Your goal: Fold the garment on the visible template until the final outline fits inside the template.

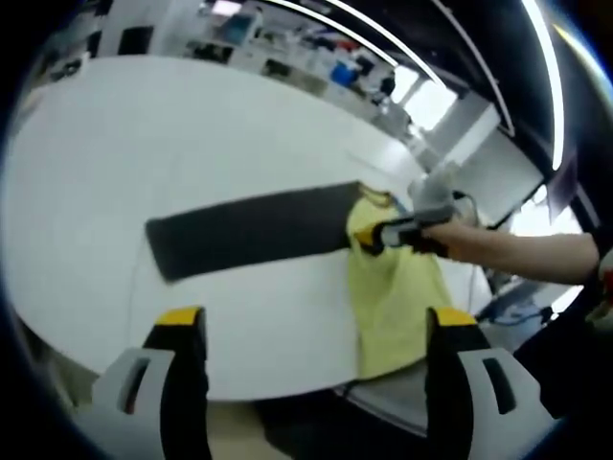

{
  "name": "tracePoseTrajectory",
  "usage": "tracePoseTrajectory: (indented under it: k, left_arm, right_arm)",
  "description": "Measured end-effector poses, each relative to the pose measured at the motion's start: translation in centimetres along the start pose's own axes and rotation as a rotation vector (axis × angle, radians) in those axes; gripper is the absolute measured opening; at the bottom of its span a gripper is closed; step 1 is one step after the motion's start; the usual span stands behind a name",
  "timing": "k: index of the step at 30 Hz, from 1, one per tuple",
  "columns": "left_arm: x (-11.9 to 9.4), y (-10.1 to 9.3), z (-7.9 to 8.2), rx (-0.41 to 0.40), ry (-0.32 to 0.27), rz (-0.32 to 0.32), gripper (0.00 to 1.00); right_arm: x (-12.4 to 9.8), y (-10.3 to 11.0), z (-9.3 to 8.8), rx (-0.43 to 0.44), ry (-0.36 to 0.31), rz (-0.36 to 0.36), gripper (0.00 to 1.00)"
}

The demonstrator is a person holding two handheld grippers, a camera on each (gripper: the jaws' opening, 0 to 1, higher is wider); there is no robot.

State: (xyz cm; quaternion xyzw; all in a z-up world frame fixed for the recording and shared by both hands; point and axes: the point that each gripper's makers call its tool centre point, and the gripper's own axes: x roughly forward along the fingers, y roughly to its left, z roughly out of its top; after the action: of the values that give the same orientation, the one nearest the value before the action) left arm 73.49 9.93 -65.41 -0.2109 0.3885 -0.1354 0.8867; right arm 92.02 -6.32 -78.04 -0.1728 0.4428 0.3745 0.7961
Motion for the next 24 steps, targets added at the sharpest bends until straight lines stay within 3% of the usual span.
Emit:
tracePoseTrajectory:
  k: [24]
  left_arm:
    - [-0.2,-0.7,0.1,0.013,-0.004,-0.005,0.90]
  right_arm:
    - [-1.4,0.1,1.4,-0.013,-0.054,0.033,0.11]
